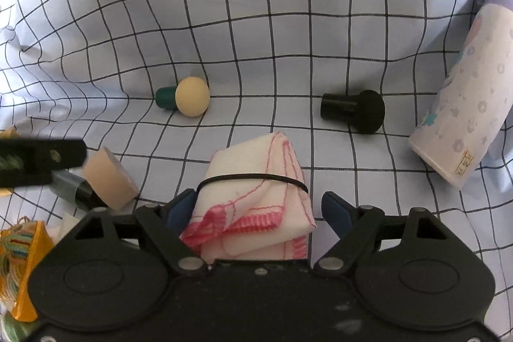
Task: Organize soft objects
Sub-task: 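Lower the right tool onto the pink-edged towel and close on it, then grasp the beige tape roll with the left tool while the right tool holds the towel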
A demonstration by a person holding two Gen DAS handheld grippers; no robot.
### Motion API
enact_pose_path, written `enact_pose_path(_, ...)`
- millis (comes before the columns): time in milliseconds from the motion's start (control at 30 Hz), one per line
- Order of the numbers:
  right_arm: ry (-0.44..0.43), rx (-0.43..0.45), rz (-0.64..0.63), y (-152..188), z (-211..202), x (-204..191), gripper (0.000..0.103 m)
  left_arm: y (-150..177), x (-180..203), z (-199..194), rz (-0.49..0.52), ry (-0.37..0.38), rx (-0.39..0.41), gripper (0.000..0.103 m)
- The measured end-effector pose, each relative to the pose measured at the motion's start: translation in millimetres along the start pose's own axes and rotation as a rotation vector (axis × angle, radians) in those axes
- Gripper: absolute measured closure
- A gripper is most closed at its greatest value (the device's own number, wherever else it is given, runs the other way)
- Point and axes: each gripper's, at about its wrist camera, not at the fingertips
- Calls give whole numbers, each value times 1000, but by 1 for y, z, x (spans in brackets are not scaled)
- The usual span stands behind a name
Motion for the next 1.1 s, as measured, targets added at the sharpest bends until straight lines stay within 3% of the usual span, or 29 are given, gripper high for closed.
enact_pose_path(100, -3, -1, 4, -1, 0, 1, 20, 3, 2, 3, 27, -56, -31, 4)
enact_pose_path(267, -4, 0, 6, -1, -1, 3, 20, 8, -9, -11, 12, -81, 5, 4)
enact_pose_path(433, -4, 2, 6, -1, -2, 4, 20, 11, 2, -8, 112, -162, -14, 4)
enact_pose_path(700, -7, 0, 22, -4, -1, 6, 19, -1, 26, 19, 161, -146, -42, 9)
enact_pose_path(967, -9, -1, 20, -4, 0, 6, 19, -16, 10, 33, 41, -28, -47, 9)
enact_pose_path(1100, -9, 0, 20, -4, -1, 6, 19, -12, 10, 30, 34, 34, -35, 9)
Point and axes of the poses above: each gripper's, at about its wrist camera, not at the fingertips, and z roughly the way its jaws point, x to its right, y to its underside, and after that the axes turned 7 degrees about z, right-handed
